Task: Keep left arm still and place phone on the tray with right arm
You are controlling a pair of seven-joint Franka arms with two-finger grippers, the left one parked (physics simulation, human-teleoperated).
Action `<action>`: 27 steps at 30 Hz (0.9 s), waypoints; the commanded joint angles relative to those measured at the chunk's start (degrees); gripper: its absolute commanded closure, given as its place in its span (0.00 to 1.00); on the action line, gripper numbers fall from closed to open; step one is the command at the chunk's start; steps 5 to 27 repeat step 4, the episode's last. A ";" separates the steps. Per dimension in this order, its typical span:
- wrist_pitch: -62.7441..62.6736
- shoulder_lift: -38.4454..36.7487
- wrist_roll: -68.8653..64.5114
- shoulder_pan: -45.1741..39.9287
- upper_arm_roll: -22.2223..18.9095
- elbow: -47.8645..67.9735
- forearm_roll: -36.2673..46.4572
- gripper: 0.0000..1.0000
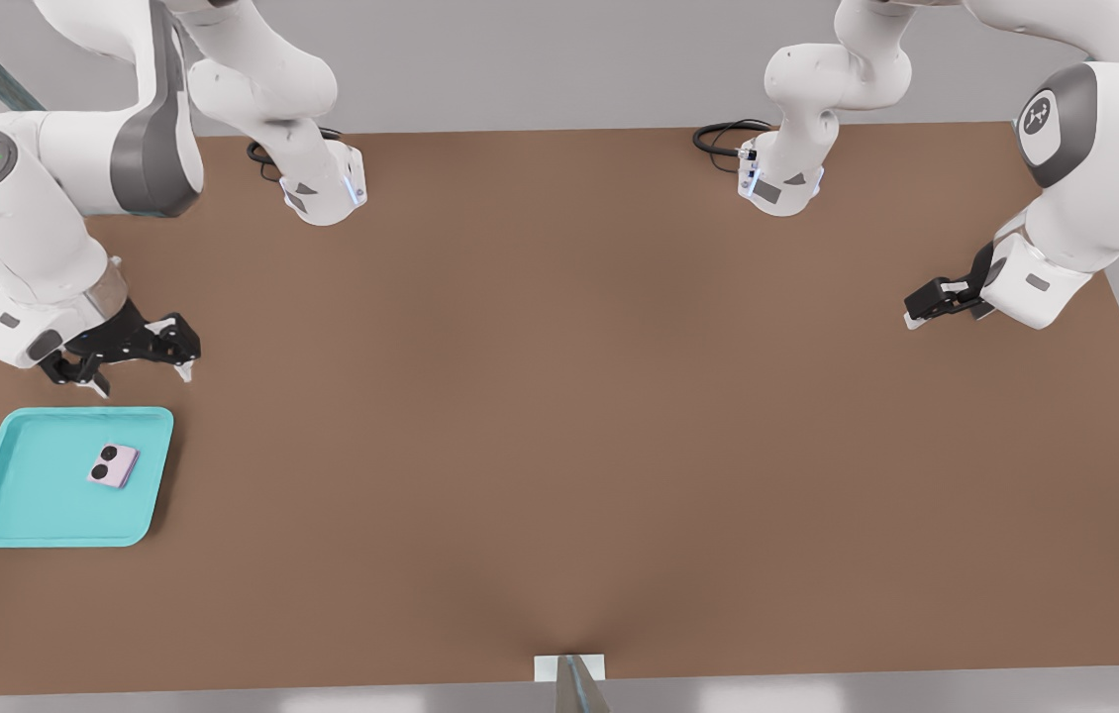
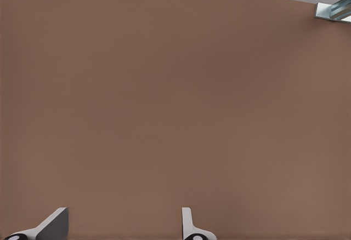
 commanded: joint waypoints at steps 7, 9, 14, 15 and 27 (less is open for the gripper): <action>-8.54 0.75 14.15 0.07 -1.63 1.23 3.01 0.00; -8.54 0.75 14.15 0.07 -1.63 1.23 3.01 0.00; -8.54 0.75 14.15 0.07 -1.63 1.23 3.01 0.00; -8.54 0.75 14.15 0.07 -1.63 1.23 3.01 0.00; -8.54 0.75 14.15 0.07 -1.63 1.23 3.01 0.00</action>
